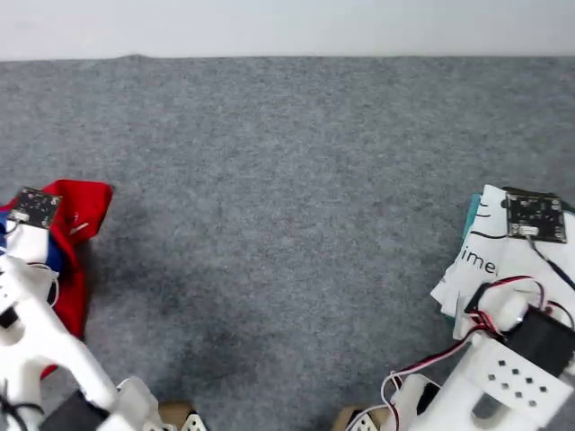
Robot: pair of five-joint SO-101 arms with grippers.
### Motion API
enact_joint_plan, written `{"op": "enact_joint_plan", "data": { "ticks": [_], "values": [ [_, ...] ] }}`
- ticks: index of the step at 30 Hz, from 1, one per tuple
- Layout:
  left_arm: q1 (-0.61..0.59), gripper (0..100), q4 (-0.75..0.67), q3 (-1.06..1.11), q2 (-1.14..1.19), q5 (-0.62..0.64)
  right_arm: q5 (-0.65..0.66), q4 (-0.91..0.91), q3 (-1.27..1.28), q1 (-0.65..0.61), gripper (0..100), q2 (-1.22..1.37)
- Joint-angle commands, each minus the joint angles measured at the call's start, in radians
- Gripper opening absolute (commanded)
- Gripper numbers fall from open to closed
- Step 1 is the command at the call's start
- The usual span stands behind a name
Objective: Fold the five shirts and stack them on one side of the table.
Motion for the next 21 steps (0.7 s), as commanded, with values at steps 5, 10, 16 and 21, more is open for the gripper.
{"op": "enact_joint_plan", "data": {
  "ticks": [5,10,16,21],
  "values": [
    [0.086,0,0.147,-0.004,-0.313,0.005,-0.012,0.041,-0.003,0.010,1.5,-0.019],
    [0.153,1,0.157,0.021,-0.450,0.101,-0.012,0.042,-0.003,0.010,1.5,-0.019],
    [0.163,13,0.141,0.142,-0.497,0.107,-0.012,0.042,-0.003,0.010,1.5,-0.019],
    [0.164,15,0.138,0.196,-0.526,0.103,-0.012,0.042,-0.003,0.010,1.5,-0.021]
  ]
}}
